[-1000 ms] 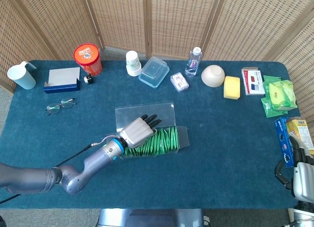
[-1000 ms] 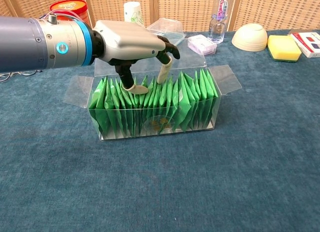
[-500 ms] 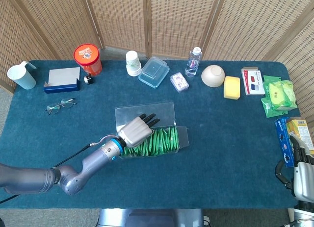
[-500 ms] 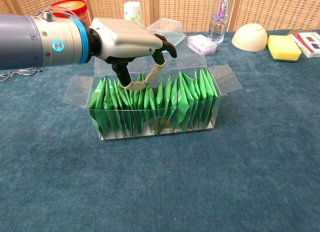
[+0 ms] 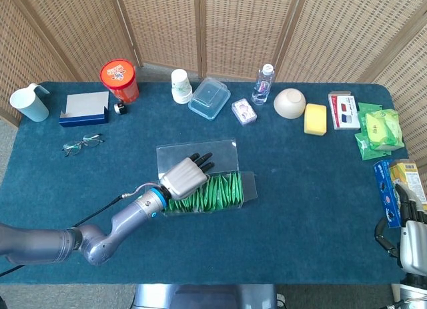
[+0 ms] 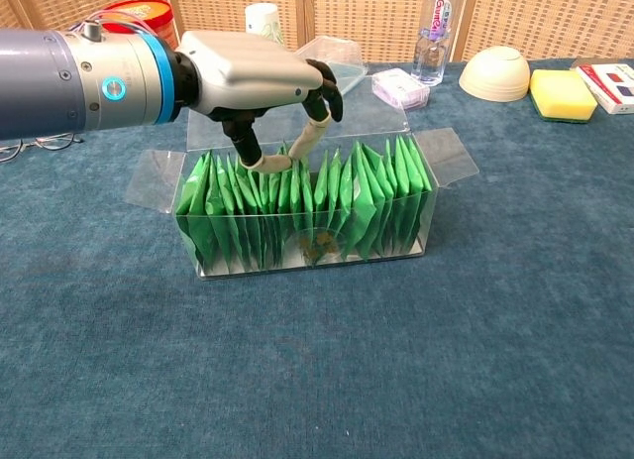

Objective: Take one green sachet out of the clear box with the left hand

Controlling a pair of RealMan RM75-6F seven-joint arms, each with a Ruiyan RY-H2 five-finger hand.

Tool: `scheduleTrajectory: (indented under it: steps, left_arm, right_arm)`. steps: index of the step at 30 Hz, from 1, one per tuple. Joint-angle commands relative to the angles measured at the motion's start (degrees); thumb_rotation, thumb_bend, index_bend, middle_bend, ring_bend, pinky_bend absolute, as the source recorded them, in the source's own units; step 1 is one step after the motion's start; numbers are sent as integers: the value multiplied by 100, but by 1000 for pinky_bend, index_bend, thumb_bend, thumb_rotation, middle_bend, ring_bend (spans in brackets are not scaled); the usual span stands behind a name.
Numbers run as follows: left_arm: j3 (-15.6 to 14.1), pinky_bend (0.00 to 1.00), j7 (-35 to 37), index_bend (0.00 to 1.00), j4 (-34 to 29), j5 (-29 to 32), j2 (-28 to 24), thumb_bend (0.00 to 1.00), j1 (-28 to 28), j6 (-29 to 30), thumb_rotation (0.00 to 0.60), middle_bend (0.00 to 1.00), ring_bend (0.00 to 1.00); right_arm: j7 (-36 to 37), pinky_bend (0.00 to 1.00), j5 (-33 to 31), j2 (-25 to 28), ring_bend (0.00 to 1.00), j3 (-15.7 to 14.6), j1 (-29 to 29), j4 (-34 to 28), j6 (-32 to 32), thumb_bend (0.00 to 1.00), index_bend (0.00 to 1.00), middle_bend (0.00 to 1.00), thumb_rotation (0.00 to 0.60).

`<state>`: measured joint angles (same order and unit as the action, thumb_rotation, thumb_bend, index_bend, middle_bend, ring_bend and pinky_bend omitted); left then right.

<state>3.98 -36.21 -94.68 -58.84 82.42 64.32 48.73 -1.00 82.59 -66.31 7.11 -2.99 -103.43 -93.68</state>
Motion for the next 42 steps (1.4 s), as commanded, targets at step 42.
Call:
scheduleTrajectory:
  steps: [42]
  left_arm:
    - [536, 174, 2491, 643, -281, -919, -2139, 436, -1760, 1166, 600, 211, 55]
  right_arm:
    - [-46, 197, -7, -82, 86, 84, 245, 30, 300, 664, 40, 103, 470]
